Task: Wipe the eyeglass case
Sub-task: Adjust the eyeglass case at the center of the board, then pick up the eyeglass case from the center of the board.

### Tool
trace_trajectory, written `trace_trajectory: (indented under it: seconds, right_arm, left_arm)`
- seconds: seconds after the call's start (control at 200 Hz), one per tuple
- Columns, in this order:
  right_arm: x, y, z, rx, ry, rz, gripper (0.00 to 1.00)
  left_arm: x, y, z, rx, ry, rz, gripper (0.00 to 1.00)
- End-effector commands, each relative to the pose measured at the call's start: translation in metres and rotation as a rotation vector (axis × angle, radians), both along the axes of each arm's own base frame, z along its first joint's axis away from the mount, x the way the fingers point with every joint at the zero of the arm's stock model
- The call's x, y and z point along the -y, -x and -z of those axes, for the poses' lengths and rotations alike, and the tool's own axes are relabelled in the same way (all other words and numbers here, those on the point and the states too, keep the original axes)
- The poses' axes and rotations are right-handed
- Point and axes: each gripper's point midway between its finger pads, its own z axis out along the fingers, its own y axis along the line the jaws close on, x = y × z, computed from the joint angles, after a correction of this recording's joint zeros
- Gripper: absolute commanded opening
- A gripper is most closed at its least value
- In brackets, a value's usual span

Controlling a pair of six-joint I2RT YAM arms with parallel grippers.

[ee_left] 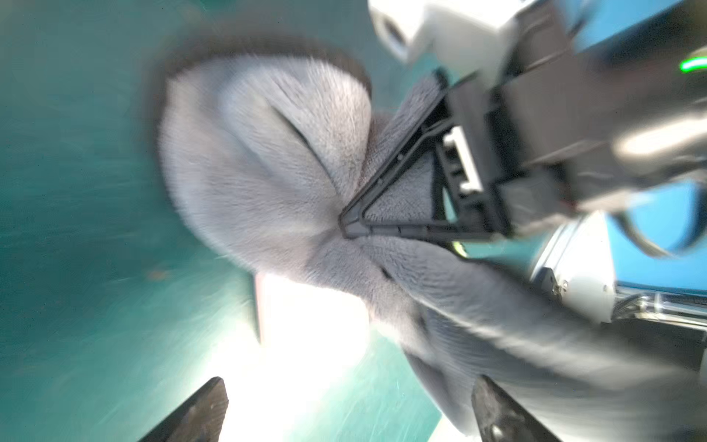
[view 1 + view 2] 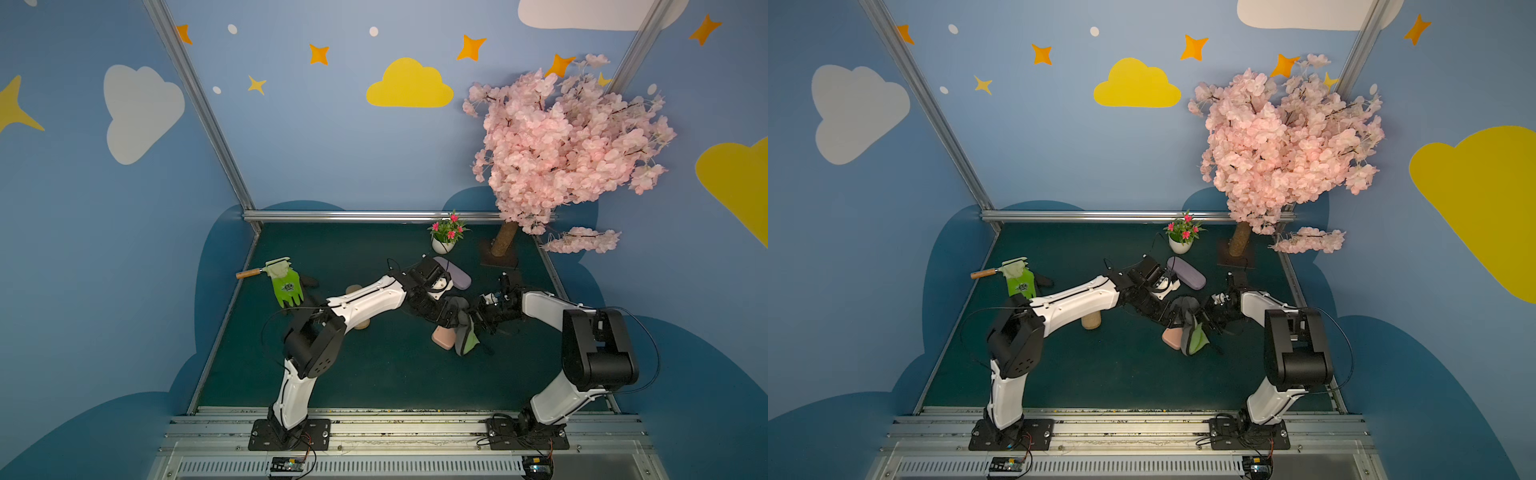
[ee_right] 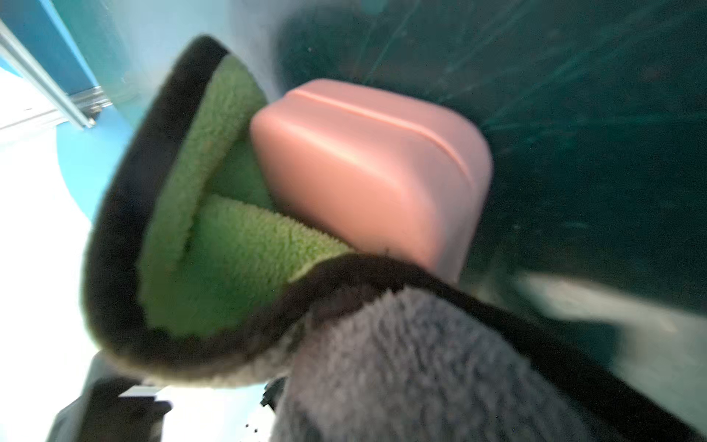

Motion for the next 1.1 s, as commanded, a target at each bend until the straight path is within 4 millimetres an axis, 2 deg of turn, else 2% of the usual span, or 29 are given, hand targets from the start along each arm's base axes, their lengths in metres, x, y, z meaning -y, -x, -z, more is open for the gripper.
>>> trace_trajectory:
  seconds: [0.0, 0.1, 0.18, 0.29, 0.36, 0.41, 0.485, 0.556, 0.691, 0.931, 1.096]
  right_arm:
    - [0.03, 0.017, 0.007, -0.042, 0.201, -0.013, 0.0]
    - [0.023, 0.001, -0.038, 0.113, 0.23, -0.061, 0.0]
    - [0.018, -0.009, -0.079, 0.232, 0.247, -0.09, 0.0]
    - [0.006, -0.015, -0.13, 0.333, 0.234, -0.114, 0.0]
    - [-0.008, -0.013, -0.155, 0.391, 0.252, -0.152, 0.0]
    - [-0.022, -0.011, -0.166, 0.42, 0.262, -0.185, 0.0]
    - [-0.053, -0.007, -0.169, 0.441, 0.237, -0.236, 0.0]
    - [-0.079, -0.005, -0.163, 0.431, 0.213, -0.277, 0.0]
    - [-0.107, -0.006, -0.152, 0.417, 0.191, -0.323, 0.0]
    - [-0.121, -0.004, -0.129, 0.388, 0.207, -0.366, 0.0]
    - [-0.138, 0.0, -0.094, 0.311, 0.182, -0.422, 0.0]
  left_arm:
    - [-0.061, -0.023, -0.025, 0.243, -0.179, -0.121, 1.0]
    - [-0.142, -0.041, -0.04, 0.41, -0.359, -0.355, 1.0]
    - [-0.202, -0.046, -0.043, 0.431, -0.415, -0.572, 1.0]
    - [-0.24, -0.04, -0.031, 0.273, -0.283, -0.688, 0.97]
    - [-0.262, -0.036, -0.012, 0.191, -0.274, -0.768, 0.9]
    - [-0.276, -0.034, 0.004, 0.137, -0.302, -0.816, 0.89]
    - [-0.277, -0.034, 0.024, 0.069, -0.334, -0.812, 0.93]
    - [-0.262, -0.035, 0.036, -0.002, -0.331, -0.743, 1.0]
    - [-0.255, -0.033, 0.064, -0.09, -0.387, -0.722, 1.0]
    - [-0.23, -0.043, 0.089, -0.098, -0.396, -0.663, 1.0]
    - [-0.229, -0.044, 0.102, -0.082, -0.406, -0.66, 0.98]
